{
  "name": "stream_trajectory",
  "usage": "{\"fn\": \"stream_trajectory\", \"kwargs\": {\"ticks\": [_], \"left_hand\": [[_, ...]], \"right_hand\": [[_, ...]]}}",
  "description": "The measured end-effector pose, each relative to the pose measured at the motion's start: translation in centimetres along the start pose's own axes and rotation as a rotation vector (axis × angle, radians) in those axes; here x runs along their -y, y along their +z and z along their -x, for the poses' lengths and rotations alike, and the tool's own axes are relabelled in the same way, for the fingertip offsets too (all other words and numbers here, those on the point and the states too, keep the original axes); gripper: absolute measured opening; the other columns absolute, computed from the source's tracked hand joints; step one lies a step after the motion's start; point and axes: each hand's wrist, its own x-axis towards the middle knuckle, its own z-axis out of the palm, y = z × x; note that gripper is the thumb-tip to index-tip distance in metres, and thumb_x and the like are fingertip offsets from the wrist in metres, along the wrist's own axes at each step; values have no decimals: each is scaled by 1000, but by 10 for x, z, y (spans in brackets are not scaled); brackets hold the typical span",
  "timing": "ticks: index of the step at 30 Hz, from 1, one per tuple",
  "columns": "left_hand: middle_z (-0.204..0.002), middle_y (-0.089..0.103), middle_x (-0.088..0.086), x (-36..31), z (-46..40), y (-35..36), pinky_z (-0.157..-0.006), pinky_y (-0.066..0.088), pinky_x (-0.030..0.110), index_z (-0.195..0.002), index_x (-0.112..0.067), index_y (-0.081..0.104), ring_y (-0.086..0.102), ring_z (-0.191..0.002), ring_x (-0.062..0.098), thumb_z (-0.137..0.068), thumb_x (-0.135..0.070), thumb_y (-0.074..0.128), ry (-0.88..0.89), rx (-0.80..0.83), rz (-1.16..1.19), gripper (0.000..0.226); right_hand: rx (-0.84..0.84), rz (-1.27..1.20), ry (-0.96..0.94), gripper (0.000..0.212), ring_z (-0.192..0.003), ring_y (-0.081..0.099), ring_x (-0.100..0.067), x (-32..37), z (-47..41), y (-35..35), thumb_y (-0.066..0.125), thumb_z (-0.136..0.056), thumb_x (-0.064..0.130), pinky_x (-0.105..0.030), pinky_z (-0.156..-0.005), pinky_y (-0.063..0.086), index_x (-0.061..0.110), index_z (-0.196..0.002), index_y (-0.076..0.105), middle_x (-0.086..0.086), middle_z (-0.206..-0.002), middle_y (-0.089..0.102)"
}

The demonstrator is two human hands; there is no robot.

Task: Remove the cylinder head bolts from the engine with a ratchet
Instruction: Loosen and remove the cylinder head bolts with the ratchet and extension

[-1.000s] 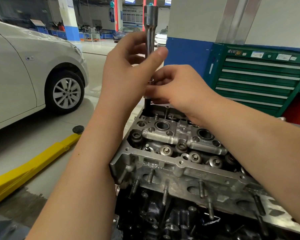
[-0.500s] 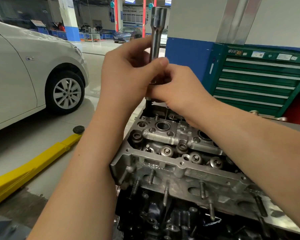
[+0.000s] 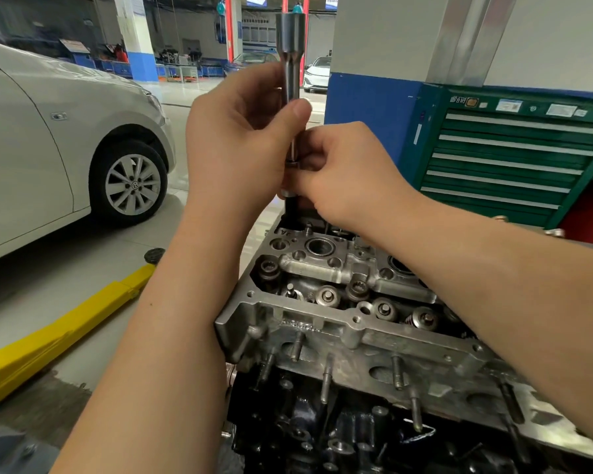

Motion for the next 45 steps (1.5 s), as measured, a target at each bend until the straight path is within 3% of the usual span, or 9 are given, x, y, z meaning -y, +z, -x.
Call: {"fn": "stream_trajectory", "kwargs": {"ticks": [4, 9, 14, 18, 23, 26, 29, 40, 45], "left_hand": [[-96, 78, 3, 1, -2, 0, -87, 63, 42, -121, -1, 73, 76, -91, 22, -91, 2, 73, -40, 40, 97, 30], [-94, 71, 10, -2, 1, 2, -80, 59, 39, -127, -1, 68, 71, -87, 25, -100, 0, 64, -155, 109, 256, 27], [-94, 72, 8, 0, 6, 2, -91, 60, 56, -130, -21, 65, 71, -87, 29, -109, -15, 56, -279, 187, 347, 24], [-90, 70, 7, 5, 8, 4, -82, 59, 45, -125, -25, 66, 67, -81, 24, -108, -30, 52, -313, 257, 346, 23], [-80, 67, 5, 13, 10, 6, -75, 53, 40, -98, -19, 71, 63, -72, 22, -102, -65, 44, -493, 370, 255, 53], [-72, 55, 0, 14, 12, 10, -68, 42, 37, -88, -22, 64, 50, -63, 17, -98, -59, 50, -476, 380, 268, 40], [-65, 46, -1, 15, 12, 13, -57, 34, 33, -86, -20, 52, 39, -56, 16, -90, -36, 67, -432, 349, 303, 22], [-52, 34, 2, 20, -6, 23, -43, 28, 24, -57, -26, 40, 25, -41, 18, -102, -42, 64, -524, 385, 289, 53], [-52, 34, -3, -5, -9, 25, -46, 26, 25, -69, -23, 36, 26, -43, 16, -105, -40, 62, -515, 347, 279, 48]], "right_hand": [[-24, -4, 39, 12, -77, 74, -24, 3, 4, 1, 84, -81, 22, -44, -79, 60, 16, -88, 76, -3, -75, 76], [6, 131, 39, 27, -60, 57, 5, 10, 7, -29, 78, -82, 49, -21, -61, 44, 22, -77, 78, 16, -64, 68], [-144, -64, -98, 25, -98, 70, -4, 41, -21, -59, 65, -89, 47, -33, -89, 53, 28, -104, 70, 12, -98, 75], [185, -387, -29, 23, -104, 74, -29, 57, -44, -70, 49, -108, 19, -50, -96, 58, 11, -126, 61, -12, -113, 76], [382, -411, -19, 33, -117, 69, -34, 51, -50, -83, 40, -110, 11, -50, -107, 51, -1, -138, 52, -21, -122, 71], [430, -376, -38, 30, -117, 69, -36, 53, -51, -91, 41, -109, 8, -48, -103, 54, -2, -134, 55, -23, -120, 71], [385, -301, -78, 24, -109, 72, -35, 58, -53, -82, 45, -108, 9, -49, -96, 58, 1, -124, 61, -20, -111, 74], [43, -232, -67, 13, -79, 77, -31, 61, -47, -54, 54, -105, 10, -35, -68, 63, 7, -102, 67, -21, -90, 74], [4, -189, -75, 11, -83, 78, -25, 76, -39, -63, 54, -105, 13, -39, -78, 64, 13, -104, 65, -18, -98, 74]]}}
